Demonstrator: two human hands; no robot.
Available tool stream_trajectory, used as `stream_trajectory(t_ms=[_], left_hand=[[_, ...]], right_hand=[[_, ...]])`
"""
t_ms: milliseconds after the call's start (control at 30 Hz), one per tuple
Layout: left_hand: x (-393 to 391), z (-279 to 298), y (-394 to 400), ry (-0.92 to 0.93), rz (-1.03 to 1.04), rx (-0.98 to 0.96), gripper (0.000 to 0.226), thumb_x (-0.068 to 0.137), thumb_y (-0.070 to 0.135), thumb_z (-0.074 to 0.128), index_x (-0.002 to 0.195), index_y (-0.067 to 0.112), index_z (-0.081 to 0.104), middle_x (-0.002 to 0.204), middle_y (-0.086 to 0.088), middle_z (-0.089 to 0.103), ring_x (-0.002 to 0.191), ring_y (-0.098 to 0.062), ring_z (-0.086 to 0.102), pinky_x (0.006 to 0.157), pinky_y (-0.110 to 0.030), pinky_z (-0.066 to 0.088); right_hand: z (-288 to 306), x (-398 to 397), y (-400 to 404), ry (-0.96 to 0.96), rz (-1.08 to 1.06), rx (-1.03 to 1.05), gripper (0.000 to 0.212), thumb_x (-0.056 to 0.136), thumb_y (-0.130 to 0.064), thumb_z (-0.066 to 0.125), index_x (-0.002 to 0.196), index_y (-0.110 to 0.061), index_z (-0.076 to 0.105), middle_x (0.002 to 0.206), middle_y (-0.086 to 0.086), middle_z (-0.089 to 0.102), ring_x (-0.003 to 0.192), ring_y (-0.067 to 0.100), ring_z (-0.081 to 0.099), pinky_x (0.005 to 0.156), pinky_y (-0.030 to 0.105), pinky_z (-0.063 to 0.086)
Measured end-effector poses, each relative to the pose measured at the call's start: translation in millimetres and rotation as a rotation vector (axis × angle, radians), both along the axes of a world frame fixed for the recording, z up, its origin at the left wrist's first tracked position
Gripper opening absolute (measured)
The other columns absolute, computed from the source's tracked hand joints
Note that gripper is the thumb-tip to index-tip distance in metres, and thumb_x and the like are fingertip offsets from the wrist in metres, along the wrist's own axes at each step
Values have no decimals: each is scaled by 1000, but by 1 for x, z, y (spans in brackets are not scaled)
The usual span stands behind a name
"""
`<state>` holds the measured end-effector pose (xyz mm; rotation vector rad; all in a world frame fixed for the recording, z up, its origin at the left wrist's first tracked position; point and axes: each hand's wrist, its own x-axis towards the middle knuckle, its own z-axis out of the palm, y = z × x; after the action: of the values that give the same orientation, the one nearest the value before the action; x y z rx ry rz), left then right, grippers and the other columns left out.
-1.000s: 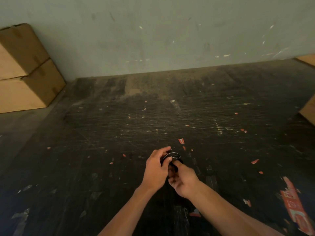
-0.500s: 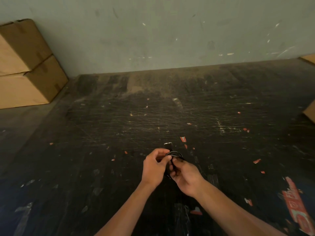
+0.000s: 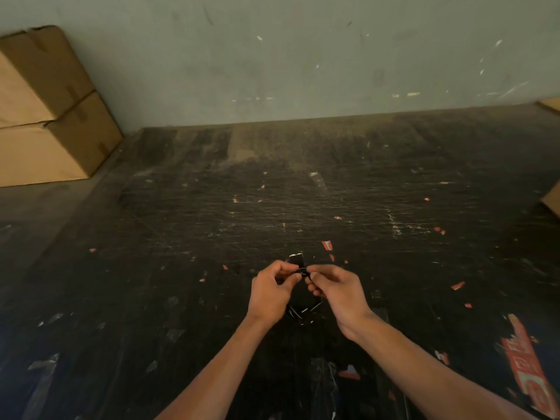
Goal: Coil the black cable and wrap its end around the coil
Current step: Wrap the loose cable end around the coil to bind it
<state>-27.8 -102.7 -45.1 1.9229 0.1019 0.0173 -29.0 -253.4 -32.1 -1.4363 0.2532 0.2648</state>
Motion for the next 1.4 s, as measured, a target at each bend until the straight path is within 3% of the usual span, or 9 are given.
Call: stream_trajectory(t_ms=[167,367,500,600,733,867,1033,1267,1400], left_hand=[[0,4,2,-3,-19,40,18,90,14,67,107,21,69,100,10,71,93,6,65,79,-13,51],[-3,7,-2,-3,-122,129,18,90,15,66,105,24,70,100,13,71,94,9,63,83,-12,50],[-3,11,-5,-23,-178,183,15,89,16,68,101,24,72,95,13,71,89,8,64,78,-10,49],[1,18,-5,-21,-206,167,14,88,14,69,99,22,72,93,11,72,88,5,65,79,-13,51],[4,25,-3,43,-178,99,18,86,14,71,100,22,61,91,6,74,85,3,68,71,-14,51],[2,24,-4,118,-134,45,31,85,18,73,101,22,47,90,3,76,85,-6,70,66,-18,53],[1,16,-3,127,-161,87,31,86,17,73,99,24,45,92,5,75,83,3,68,63,-14,49],[5,3,-10,116,-67,23,26,85,20,73,97,23,50,89,1,74,82,-3,69,72,-22,54],[8,-10,-4,202,-8,-41,31,87,25,71,112,25,53,104,7,67,95,-2,64,78,-18,50]], right_hand=[[-2,-1,-6,-156,156,-97,31,87,1,65,110,-18,69,107,1,72,101,8,68,92,30,54],[-5,9,-14,-551,222,-693,19,92,-11,62,107,-20,69,101,-11,65,95,-2,62,84,14,50],[-11,19,-19,-675,245,-793,13,92,-7,59,101,-13,67,109,-6,56,102,1,56,91,14,45],[-12,22,-17,-583,254,-738,14,94,-5,55,103,-12,64,119,-2,60,112,4,57,95,18,46],[-12,24,-14,-497,245,-675,13,94,-5,55,95,-16,61,94,-2,66,89,4,63,78,23,53],[-10,22,-14,-458,243,-658,12,94,-6,57,96,-17,60,94,0,65,88,4,62,76,23,53],[-6,23,-14,-309,336,-667,27,95,-11,57,121,-19,59,102,-4,67,97,5,63,86,25,53],[-14,31,-9,-241,276,-719,14,96,-8,53,101,-20,58,96,0,65,86,8,64,68,25,54],[-22,47,-11,-143,110,-595,15,95,-6,54,101,-17,61,98,1,64,93,12,63,78,30,55]])
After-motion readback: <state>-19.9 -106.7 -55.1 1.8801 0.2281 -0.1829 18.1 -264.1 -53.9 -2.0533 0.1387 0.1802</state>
